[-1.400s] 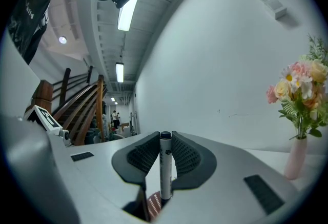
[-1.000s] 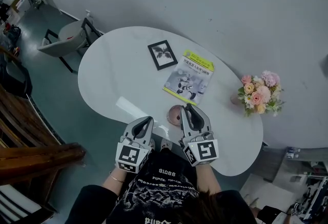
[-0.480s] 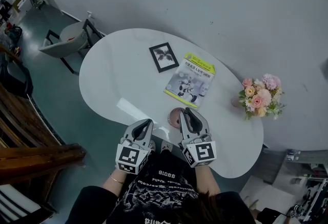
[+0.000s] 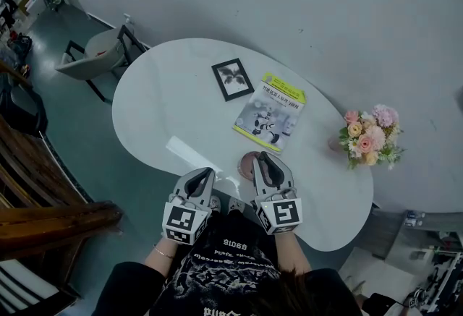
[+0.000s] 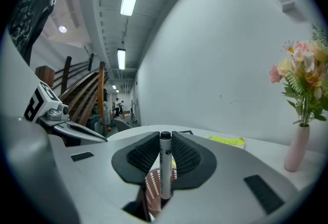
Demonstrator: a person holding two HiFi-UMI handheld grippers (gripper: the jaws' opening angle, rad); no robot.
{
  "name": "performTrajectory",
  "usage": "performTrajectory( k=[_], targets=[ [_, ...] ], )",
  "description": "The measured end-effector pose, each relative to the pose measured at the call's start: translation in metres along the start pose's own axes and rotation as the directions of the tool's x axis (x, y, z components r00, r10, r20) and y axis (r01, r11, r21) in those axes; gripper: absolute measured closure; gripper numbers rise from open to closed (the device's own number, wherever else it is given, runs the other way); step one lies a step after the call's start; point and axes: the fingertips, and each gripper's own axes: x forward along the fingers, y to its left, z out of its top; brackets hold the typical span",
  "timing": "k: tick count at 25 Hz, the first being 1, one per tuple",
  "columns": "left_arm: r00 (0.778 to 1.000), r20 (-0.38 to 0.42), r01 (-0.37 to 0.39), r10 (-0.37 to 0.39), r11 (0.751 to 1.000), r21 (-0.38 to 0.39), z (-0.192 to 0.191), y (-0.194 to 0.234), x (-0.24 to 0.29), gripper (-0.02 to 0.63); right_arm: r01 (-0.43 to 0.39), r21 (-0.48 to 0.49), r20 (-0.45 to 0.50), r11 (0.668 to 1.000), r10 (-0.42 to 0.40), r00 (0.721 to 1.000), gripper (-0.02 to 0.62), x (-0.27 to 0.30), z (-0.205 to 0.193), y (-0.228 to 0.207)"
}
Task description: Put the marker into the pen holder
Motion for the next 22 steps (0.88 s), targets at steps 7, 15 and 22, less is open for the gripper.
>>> performTrajectory(
  k=[7,15,22],
  targets=[
    [1.0,-0.005,-0.005,0.005,1.0,-0.001,0.001,0.001,0.0,0.581,0.019,0.014,-0.008,1.0,-0.018,1.0,0.505,0.001,-0.005,-0.005],
    [1.0,-0.016,-0.014,0.014,1.0,-0.003,-0.003,0.002,0.0,0.581,0.028,0.007,-0.023,1.0,-0.028,0.999,0.505,0.001,-0.015,-0.006],
    [1.0,-0.018,-0.018,0.018,1.0,-0.002,-0.003,0.001,0.001,0.581,0.029,0.008,-0.037,1.0,-0.029,0.999,0.505,-0.001,-0.021,-0.007]
  ],
)
